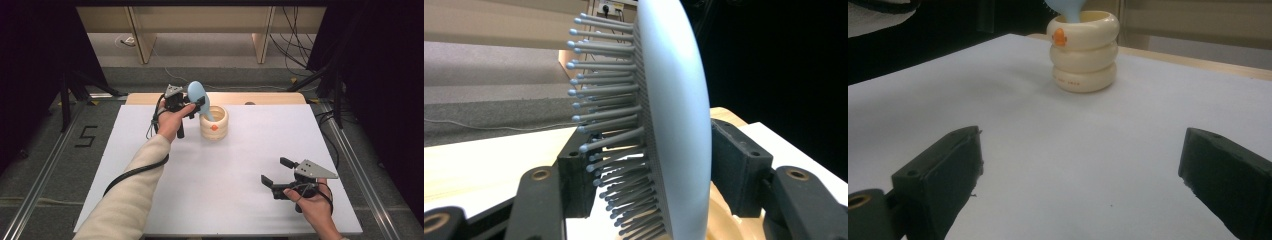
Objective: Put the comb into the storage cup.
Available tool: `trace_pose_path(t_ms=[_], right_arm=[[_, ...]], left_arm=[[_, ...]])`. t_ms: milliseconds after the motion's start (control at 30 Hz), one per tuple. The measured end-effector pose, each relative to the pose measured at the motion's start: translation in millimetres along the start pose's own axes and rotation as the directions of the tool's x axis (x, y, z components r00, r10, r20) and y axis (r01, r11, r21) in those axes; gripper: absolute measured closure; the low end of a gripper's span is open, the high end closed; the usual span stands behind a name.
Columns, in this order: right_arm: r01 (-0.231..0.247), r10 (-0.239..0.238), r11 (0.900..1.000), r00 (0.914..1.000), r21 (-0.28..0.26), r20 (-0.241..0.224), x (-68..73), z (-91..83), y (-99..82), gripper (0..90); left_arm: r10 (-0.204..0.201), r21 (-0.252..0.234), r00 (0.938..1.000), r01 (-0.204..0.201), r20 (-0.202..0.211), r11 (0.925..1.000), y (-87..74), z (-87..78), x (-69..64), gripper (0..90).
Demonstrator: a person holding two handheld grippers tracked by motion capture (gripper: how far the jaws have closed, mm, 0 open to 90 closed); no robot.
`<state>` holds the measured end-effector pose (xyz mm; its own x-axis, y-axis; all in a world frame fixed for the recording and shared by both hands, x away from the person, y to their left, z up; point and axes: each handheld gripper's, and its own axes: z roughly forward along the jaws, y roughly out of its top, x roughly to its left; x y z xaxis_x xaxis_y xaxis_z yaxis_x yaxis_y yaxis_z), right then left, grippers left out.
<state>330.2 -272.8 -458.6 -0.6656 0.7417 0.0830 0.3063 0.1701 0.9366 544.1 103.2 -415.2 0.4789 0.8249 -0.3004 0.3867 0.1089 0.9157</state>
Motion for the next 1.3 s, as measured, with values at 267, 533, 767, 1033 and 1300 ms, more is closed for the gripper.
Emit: trace_pose_path(t_ms=[267, 533, 767, 1033, 1300], right_arm=[[0.0, 0.0, 1.0, 1.0, -0.001, 0.0, -0.1, 0.0, -0.1, 5.0], [-0.001, 0.001, 1.0, 1.0, -0.001, -0.001, -0.1, 0.0, -0.1, 5.0], [-0.002, 0.002, 1.0, 1.0, 0.0, 0.0, 0.0, 0.1, 0.0, 5.0], [0.0, 0.0, 1.0, 1.0, 0.0, 0.001, 0.0, -0.1, 0.1, 5.0], [0.0, 0.0, 1.0, 1.0, 0.0, 0.001, 0.0, 0.3, -0.1, 5.0]], left_arm=[[-0.014, 0.01, 0.9999, 0.014, -0.008, 0.9998, -2.1, -1.4, 4.2, 40.2], [-0.028, 0.015, 0.9996, 0.028, -0.003, 0.9995, -4.3, -1.5, 5.5, 38.8], [-0.029, 0.032, 0.9995, 0.028, 0.01, 0.9991, -4.1, -2.0, 5.3, 33.4], [-0.024, 0.055, 0.9997, 0.025, -0.007, 0.9982, -4.6, -4.3, 2.7, 15.8], [-0.017, 0.06, 0.9996, 0.018, -0.021, 0.998, -4.5, -8.9, 2.0, 7.4]])
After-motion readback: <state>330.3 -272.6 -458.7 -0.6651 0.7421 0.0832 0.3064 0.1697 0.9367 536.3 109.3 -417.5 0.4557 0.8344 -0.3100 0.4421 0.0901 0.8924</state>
